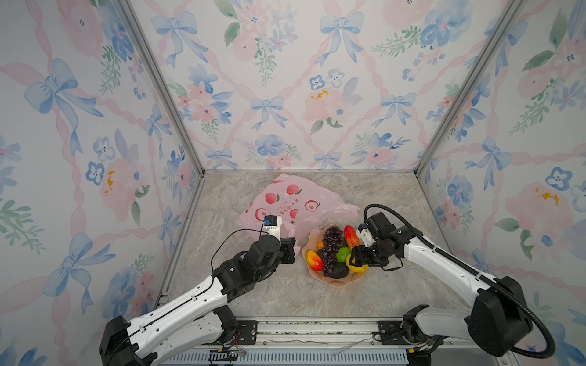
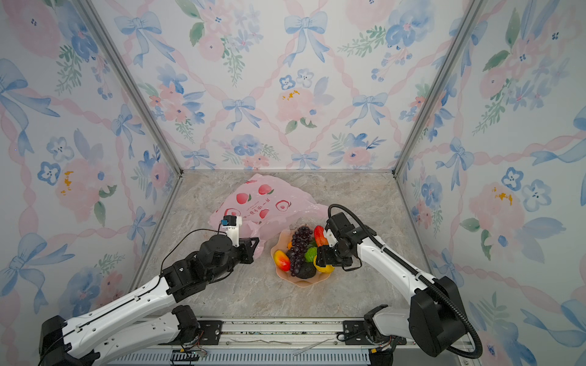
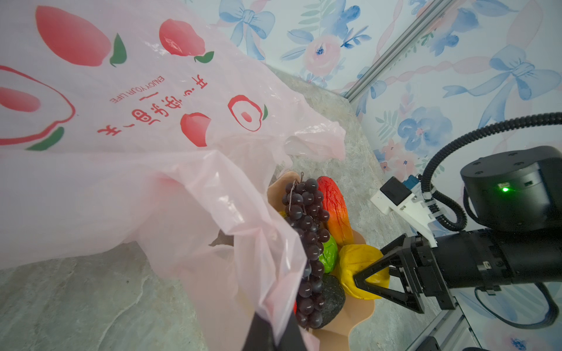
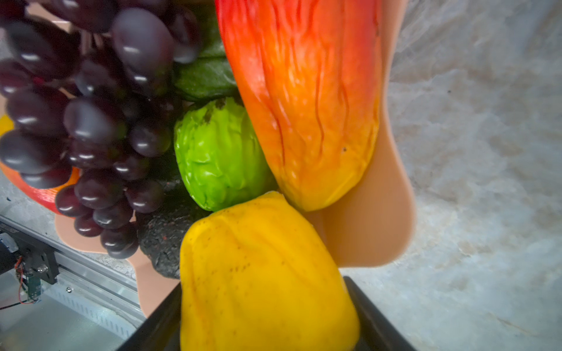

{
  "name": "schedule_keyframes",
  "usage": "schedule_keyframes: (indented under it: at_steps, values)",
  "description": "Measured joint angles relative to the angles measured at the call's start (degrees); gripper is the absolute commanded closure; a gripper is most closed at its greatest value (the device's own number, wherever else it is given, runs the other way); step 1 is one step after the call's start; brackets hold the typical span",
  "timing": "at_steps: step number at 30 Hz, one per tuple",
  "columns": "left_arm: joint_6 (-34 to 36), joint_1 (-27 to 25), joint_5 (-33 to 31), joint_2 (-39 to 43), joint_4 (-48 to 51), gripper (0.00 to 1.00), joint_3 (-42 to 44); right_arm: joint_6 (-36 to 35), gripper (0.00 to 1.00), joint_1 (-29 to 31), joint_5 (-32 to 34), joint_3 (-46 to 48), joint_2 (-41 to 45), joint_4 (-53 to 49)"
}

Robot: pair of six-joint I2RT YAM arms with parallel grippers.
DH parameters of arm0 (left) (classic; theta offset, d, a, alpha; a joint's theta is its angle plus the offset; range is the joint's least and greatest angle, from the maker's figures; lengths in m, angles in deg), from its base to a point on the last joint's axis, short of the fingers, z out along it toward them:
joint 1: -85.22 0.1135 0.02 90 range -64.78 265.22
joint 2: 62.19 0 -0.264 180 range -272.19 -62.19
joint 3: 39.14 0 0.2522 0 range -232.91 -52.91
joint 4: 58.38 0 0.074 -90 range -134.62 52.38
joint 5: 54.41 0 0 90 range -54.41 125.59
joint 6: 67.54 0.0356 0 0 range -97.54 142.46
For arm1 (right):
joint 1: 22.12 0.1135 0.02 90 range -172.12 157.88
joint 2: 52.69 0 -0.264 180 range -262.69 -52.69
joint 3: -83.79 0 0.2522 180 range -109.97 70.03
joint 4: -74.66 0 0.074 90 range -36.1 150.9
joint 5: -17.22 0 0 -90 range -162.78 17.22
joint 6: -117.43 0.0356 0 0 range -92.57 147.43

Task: Place the fruits into the plastic bag
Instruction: 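Lower the right gripper over the bowl and grasp the yellow fruit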

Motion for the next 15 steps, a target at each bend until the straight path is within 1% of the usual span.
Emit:
schedule_keyframes:
  at_steps: [3,15]
  values:
    - [0.00,0.00,0.00,0.00,0.00,1.00,0.02,0.00,0.33,0.00,0.02,0.00,0.02,0.00]
    - [-0.02,0.00,-0.02,0.07,0.00,1.00,0.44,0.00,0.34,0.00,0.37,0.00,3.21,-0.70]
